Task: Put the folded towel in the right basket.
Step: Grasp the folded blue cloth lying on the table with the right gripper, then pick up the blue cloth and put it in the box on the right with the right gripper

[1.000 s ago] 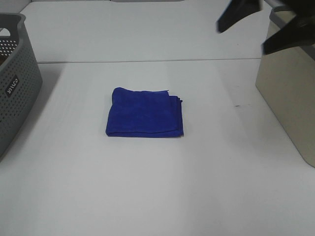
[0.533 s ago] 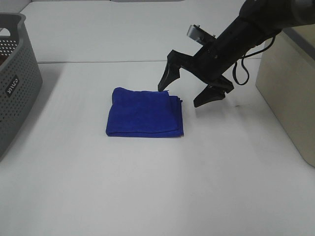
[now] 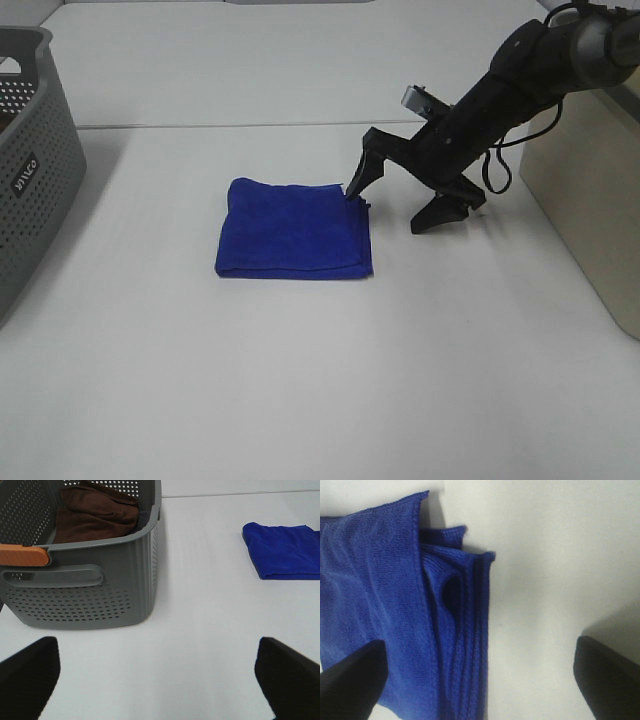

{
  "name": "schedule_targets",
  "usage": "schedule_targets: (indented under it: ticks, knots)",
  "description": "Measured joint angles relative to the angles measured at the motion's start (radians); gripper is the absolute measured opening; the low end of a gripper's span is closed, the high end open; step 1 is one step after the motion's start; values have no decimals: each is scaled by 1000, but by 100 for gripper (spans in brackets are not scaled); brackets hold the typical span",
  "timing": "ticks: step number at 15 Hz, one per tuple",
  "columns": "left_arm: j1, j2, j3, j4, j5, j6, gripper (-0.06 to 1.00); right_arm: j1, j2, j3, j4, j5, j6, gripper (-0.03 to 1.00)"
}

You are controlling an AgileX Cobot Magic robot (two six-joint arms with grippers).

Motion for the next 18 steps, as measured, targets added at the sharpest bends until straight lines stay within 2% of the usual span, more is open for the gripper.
schedule_targets:
  ticks: [4,6,7,8,9,10,11,12,15,18]
  knots:
    - [0,0,0,0,0,0,99,83,30,-11,69,-38,14,95]
    - [0,0,0,0,0,0,99,163,59,-18,148,-78,19,86]
    - [0,0,0,0,0,0,99,209,70,-18,173,-118,20,73]
    - [0,0,0,0,0,0,99,247,82,-18,178,-160,22,53]
    - [0,0,0,0,0,0,99,262,86,-18,178,-179,22,42]
    - [0,0,0,0,0,0,99,290,98,-18,194,-213,23,17]
    - [0,0,0,0,0,0,99,306,101,-18,199,-228,23,11]
    - [0,0,0,0,0,0,99,310,103,-28,204,-227,23,12]
    - [0,0,0,0,0,0,99,288,114,-136,182,-89,16,12]
    - [0,0,0,0,0,0,99,196,22,-301,171,78,-8,12]
